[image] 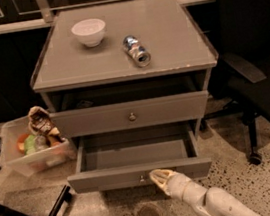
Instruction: Close middle drawer
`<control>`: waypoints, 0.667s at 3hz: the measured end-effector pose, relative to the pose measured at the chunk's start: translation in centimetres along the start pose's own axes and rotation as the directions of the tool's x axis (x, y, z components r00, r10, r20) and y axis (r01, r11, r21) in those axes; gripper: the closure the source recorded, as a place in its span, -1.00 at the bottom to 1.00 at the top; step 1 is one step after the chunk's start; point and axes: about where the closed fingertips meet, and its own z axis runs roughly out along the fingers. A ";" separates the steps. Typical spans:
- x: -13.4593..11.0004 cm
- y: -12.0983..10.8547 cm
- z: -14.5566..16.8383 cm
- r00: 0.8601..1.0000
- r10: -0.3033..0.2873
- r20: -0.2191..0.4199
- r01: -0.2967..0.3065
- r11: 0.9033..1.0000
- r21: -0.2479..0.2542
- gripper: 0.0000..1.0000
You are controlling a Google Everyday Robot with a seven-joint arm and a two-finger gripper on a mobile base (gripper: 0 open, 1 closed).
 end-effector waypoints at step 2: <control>1.2 -3.8 2.2 0.999 -0.003 -0.050 0.006 0.997 0.072 -0.69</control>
Offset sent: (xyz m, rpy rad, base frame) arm 0.1465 -0.0910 -0.0525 -0.1850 0.0727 -0.2692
